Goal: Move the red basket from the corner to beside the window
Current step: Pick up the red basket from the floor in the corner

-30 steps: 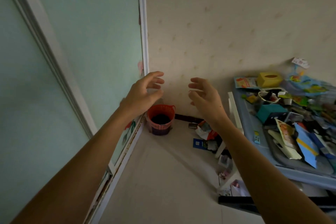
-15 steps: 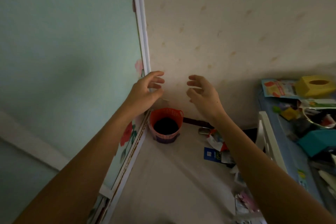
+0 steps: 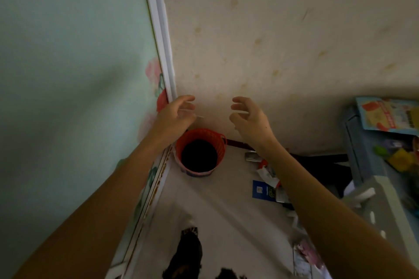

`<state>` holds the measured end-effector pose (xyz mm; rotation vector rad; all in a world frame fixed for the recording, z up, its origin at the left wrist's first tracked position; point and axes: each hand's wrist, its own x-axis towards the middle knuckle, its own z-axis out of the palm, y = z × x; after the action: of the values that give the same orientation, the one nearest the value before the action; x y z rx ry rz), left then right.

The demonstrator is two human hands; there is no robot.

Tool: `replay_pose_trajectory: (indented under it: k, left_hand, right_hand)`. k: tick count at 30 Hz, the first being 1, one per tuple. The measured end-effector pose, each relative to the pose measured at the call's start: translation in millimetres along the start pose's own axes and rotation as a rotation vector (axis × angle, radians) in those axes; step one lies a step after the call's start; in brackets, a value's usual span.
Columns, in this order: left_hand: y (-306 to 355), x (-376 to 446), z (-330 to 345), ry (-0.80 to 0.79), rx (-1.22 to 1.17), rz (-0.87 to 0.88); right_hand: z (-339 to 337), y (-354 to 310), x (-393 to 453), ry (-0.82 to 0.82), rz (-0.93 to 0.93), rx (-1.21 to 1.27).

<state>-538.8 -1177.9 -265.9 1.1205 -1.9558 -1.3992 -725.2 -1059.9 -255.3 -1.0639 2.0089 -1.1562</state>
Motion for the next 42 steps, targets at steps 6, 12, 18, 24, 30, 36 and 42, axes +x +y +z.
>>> replay_pose_trajectory:
  k: [6,12,18,24,30,36,42]
  left_hand:
    - [-92,79,20,-0.043,-0.016,-0.161]
    - [-190,125,57,-0.050,-0.050,-0.293]
    - [-336,179,115,-0.023,-0.050,-0.431]
    - [-505,224,160,0.114,-0.001,-0.554]
    - [-634,262,184,0.233,0.077,-0.651]
    - [-678,273,196,0.265,0.126,-0.442]
    - [-664,283,192,0.216,0.175,-0.453]
  right_hand:
    - [50,70,85,-0.046,0.159,0.001]
    - [85,160,133,-0.115,0.304,-0.035]
    - [144,281,193,-0.154,0.399,-0.072]
    - [214,421,255,-0.154,0.498,-0.137]
    - [268,547,306,0.045,0.647,-0.077]
    - [291,617,314,0.117,0.683,0.142]
    - [292,605,318,0.094,0.677,0.133]
